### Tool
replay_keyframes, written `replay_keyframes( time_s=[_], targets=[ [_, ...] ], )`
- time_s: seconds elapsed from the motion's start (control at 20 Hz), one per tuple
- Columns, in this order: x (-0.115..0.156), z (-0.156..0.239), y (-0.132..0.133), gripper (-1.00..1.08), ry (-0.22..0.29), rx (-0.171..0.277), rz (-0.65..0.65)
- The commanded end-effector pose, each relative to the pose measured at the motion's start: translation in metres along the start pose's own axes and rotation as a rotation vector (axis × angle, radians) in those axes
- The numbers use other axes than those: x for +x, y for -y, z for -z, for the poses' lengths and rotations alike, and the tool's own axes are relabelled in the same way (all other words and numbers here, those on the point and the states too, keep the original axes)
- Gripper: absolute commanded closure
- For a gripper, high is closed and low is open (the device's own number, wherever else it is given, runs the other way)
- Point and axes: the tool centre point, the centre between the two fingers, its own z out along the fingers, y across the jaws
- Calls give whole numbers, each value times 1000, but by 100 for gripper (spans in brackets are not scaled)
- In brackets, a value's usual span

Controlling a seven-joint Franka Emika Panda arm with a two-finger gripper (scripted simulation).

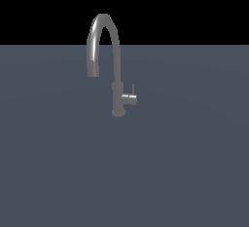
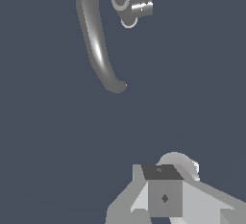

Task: Turn on the faucet by rotating a designated handle.

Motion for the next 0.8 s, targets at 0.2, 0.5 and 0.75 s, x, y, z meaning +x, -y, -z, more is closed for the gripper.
replay_keyframes(
  time_s=[0.2, 0.5, 0.75],
  targets=[
    [43, -6, 6, 108, 87, 110, -108],
    [83, -16, 8, 108, 170, 216, -211],
    [117, -26, 7, 108, 242, 309, -299]
  ],
)
